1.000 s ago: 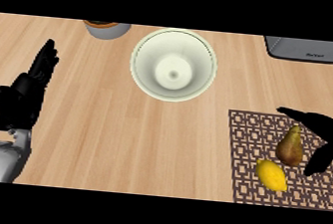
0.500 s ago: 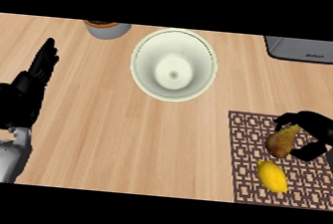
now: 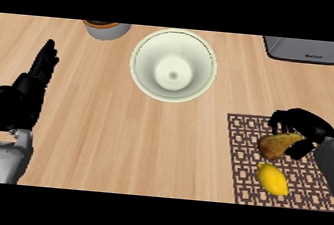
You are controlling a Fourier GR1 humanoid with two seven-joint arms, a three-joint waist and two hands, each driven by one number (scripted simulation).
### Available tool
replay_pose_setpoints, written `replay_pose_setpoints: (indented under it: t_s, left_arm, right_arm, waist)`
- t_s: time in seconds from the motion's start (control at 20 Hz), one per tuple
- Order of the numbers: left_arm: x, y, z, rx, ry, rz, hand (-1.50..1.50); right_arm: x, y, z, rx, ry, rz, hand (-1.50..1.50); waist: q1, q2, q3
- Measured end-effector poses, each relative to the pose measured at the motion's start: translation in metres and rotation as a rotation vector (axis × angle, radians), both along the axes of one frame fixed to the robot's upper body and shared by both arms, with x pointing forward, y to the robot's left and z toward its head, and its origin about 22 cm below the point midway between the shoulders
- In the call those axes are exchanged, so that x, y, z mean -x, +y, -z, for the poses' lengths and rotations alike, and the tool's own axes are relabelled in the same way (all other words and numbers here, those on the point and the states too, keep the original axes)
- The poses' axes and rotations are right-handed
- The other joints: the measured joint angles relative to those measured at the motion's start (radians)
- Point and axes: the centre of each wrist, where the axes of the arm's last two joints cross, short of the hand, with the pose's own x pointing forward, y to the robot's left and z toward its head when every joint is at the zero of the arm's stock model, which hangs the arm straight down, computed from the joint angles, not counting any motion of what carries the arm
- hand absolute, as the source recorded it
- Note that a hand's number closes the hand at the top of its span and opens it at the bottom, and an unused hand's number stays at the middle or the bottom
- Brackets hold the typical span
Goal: Pick the pear from the placemat and place it in the bowl
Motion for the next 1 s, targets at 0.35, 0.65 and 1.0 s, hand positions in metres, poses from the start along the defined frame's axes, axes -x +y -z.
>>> replay_pose_setpoints:
  t_s: [0.35,0.65,1.0]
  left_arm:
    - [-0.003,-0.013,0.000,0.000,-0.003,0.067,0.00]
    - [-0.008,-0.031,-0.002,0.009,-0.003,0.142,0.00]
    - [-0.013,-0.043,-0.002,0.010,0.005,0.181,0.00]
  right_arm:
    - [-0.020,0.179,0.010,-0.076,-0.057,-0.113,1.50]
    - [-0.021,0.252,-0.021,-0.171,-0.178,-0.037,1.50]
    - [-0.019,0.296,-0.078,-0.369,-0.396,0.157,1.50]
  waist:
    - [0.079,-0.006,-0.011]
    - [0.157,0.003,0.006]
    - [0.186,-0.003,0.010]
